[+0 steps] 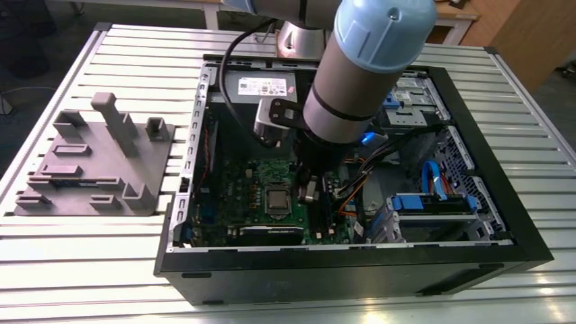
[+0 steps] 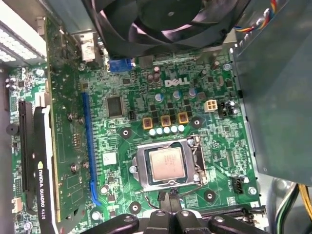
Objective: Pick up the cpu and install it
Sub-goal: 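Install the first cpu locking lever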
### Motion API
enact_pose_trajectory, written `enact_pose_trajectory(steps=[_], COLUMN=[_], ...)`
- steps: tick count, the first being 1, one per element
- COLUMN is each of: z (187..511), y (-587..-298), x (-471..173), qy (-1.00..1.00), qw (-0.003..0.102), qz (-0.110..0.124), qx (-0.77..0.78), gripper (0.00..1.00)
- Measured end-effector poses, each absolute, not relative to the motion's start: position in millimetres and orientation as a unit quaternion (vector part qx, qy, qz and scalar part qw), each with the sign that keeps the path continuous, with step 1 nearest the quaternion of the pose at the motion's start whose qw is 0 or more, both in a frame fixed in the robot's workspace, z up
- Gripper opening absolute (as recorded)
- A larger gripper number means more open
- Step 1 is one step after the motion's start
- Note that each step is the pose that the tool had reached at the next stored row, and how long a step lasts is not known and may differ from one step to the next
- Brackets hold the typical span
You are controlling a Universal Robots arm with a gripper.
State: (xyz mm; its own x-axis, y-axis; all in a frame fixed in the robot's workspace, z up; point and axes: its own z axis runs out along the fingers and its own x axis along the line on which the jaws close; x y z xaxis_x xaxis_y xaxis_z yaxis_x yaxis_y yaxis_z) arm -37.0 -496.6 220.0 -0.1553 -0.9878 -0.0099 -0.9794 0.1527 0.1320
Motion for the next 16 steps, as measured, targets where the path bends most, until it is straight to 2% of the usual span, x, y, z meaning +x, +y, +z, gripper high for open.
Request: enact_pose_trajectory(steps=[16], z=[212.6], y=[-503.7], x=[-37.1], qy=[-0.735], qw=[0.041], qz=[-0.052], qx=[0.674], gripper=[0.1])
